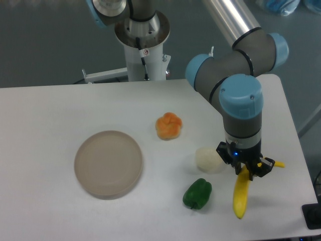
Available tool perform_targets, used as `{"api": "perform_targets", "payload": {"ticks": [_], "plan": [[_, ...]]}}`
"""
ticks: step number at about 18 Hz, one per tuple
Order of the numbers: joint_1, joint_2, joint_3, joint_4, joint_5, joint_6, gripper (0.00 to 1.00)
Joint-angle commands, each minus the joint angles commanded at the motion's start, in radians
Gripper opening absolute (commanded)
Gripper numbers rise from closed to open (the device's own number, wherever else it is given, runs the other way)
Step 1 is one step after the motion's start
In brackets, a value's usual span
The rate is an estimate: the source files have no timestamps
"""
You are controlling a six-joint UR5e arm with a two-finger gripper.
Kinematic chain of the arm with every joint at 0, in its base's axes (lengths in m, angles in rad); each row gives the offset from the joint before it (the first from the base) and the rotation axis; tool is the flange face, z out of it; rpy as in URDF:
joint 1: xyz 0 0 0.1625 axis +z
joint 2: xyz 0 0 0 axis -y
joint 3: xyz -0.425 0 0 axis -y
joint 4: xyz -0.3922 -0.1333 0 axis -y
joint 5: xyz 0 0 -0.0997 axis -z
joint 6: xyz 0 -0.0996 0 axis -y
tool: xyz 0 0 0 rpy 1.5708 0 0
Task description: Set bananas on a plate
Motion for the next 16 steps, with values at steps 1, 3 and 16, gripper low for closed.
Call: {"api": "perform_targets", "payload": {"ticks": [1, 3, 16], "plan": [[0.0, 0.0, 0.0, 0.0, 0.0, 0.0, 0.32], [0.0, 0.005, -0.005, 0.0, 0.0, 0.0, 0.32], [0.0, 0.014, -0.008, -0.002, -0.012, -0.011, 0.32]]}}
